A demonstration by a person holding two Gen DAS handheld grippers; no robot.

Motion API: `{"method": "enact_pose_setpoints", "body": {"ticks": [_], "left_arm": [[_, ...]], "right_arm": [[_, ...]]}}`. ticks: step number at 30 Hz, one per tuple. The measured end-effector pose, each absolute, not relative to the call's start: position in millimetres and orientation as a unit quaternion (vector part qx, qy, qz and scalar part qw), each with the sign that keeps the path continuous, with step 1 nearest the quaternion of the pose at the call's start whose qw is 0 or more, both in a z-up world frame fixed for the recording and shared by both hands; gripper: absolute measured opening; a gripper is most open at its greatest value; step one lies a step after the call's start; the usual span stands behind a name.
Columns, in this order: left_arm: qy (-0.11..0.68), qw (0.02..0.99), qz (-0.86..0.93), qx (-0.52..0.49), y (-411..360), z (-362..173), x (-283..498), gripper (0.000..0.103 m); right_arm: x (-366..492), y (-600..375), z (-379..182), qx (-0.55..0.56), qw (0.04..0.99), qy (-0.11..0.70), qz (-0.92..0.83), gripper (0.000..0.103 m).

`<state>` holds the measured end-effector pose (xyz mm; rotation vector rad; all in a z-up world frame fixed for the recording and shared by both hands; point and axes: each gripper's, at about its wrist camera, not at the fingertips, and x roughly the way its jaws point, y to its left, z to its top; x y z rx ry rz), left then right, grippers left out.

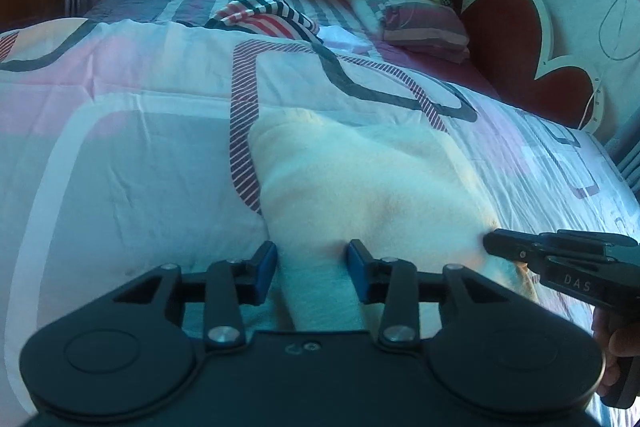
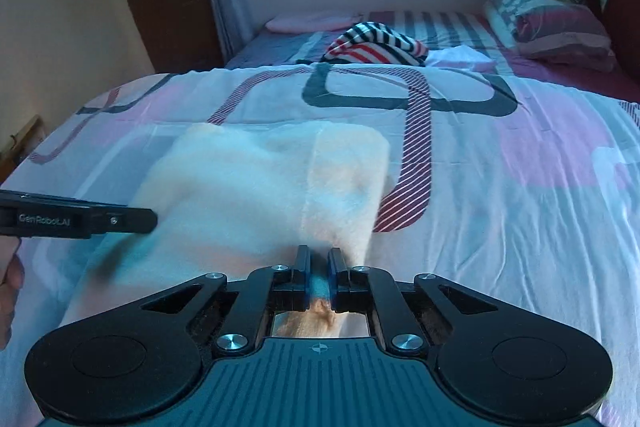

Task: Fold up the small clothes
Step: 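Release the sweater edge with the right gripper and lift away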

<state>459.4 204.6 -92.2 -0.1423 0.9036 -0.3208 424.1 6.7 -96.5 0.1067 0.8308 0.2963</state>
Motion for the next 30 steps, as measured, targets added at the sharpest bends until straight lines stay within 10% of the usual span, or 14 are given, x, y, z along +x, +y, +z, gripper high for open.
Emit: {"method": "enact_pose_setpoints", "body": {"ticks": [30], "left_arm": [[0.368,0.926,-0.081,-0.018,173.9,-35.7,242.0,0.023]], "right_arm": [[236.6,-15.2,-22.9,0.071,0.912,0.378,0.139,0.008]]}}
